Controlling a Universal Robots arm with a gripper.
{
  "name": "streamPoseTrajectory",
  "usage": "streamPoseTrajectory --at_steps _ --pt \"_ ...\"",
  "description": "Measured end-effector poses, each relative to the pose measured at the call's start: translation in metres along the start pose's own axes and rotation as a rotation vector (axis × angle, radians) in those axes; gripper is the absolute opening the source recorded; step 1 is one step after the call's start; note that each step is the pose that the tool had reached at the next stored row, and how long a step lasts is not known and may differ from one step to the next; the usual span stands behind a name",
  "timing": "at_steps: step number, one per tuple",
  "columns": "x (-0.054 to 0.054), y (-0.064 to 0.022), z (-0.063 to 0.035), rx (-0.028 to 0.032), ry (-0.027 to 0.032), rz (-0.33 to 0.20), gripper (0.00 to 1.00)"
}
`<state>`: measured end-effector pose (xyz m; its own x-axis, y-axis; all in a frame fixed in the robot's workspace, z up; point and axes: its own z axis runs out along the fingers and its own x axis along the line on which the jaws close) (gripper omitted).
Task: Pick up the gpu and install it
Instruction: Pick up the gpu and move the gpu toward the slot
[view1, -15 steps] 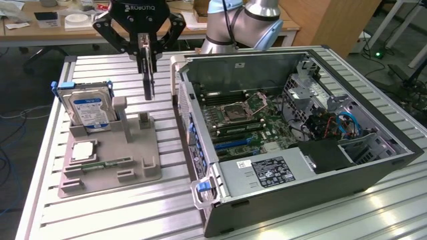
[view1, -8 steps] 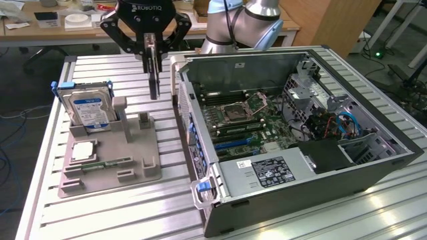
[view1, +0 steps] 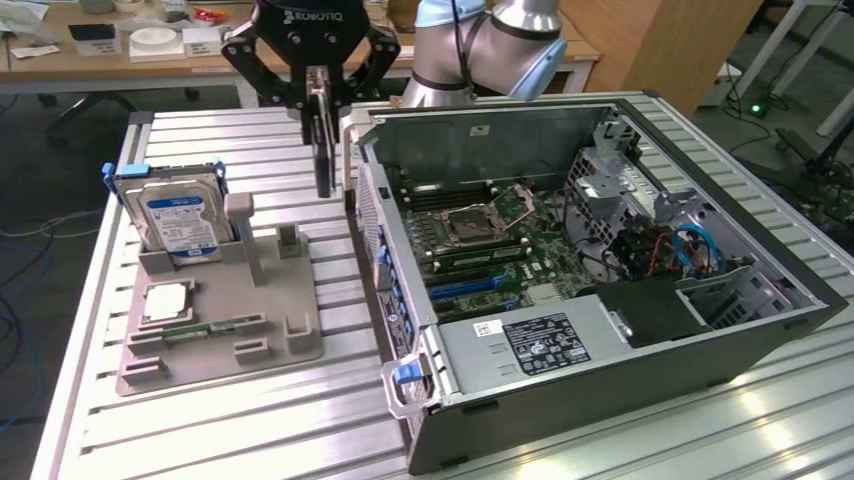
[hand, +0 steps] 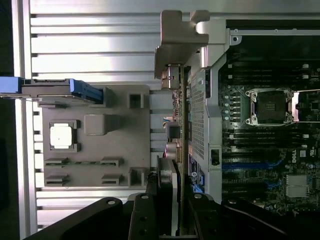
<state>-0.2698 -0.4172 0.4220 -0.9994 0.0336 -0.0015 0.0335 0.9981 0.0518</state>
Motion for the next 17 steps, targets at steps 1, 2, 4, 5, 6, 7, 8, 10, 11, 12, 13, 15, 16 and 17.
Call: streamPoseTrajectory --at_steps 1,2,4,5,6,7,8,10,11,12,13,15,16,17 --pt "-0.002 0.0001 0.0001 -0.0001 -0.0001 0.000 0.28" --pt "-0.004 0.0002 0.0001 -0.0001 -0.0001 0.000 0.28" --pt "-0.008 0.0003 0.0002 0.0000 -0.0001 0.000 0.28" --pt "-0.010 0.0003 0.0003 -0.0002 -0.0002 0.000 0.28" --pt "-0.012 0.0004 0.0003 -0.0001 -0.0001 0.000 0.28" --pt "-0.014 0.0005 0.0003 0.0000 0.0000 0.000 0.28" --pt "-0.016 0.0005 0.0003 0.0000 0.0000 0.000 0.28" --pt "-0.019 0.0006 0.0004 0.0000 0.0000 0.000 0.28" --pt "-0.021 0.0007 0.0005 0.0000 0.0000 0.000 0.28" --pt "-0.023 0.0007 0.0006 -0.0001 -0.0001 0.000 0.28" --pt "-0.025 0.0008 0.0006 0.0000 0.0000 0.000 0.28" --pt "-0.029 0.0010 0.0008 -0.0001 -0.0001 0.000 0.28" --pt "-0.031 0.0010 0.0008 0.0000 0.0000 0.000 0.28" --pt "-0.033 0.0011 0.0009 -0.0001 0.0000 0.000 0.28"
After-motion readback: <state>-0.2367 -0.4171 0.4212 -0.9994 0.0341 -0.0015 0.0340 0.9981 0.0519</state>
